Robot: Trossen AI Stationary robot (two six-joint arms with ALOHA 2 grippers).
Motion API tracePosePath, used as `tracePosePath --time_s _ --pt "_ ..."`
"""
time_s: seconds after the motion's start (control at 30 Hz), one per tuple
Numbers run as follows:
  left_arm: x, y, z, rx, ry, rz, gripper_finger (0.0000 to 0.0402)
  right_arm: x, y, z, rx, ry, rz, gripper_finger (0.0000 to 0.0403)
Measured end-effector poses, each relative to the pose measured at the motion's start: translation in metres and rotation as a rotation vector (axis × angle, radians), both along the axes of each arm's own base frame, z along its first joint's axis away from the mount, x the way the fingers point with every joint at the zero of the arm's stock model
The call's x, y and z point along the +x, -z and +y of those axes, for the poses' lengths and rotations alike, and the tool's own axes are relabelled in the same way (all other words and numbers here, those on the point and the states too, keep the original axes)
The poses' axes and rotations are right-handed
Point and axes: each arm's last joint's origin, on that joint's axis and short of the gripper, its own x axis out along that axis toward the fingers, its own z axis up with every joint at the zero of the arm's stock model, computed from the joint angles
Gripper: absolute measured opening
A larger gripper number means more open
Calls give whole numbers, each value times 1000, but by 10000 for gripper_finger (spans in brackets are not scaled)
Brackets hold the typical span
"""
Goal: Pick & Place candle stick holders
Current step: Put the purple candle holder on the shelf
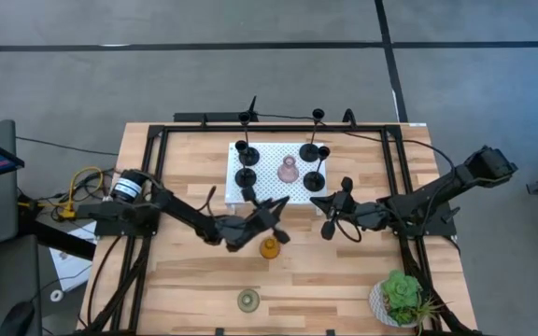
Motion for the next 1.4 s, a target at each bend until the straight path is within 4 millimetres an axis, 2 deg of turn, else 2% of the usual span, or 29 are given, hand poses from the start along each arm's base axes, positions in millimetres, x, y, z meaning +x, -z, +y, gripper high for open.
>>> tracePosePath --time_s 0.2,0.43,0.7,1.4 --pt "11 -7 19 -5 -59 -18 3 -3 0 10 2 -47 -1 0" --pt "19 -17 16 -3 -53 -13 3 -6 0 16 -10 -38 -6 0" --pt "43 -7 27 21 -96 72 3 -5 0 15 -11 -32 -7 0" --pt "45 -11 68 -1 -262 72 3 -5 0 15 -12 -33 -5 0"
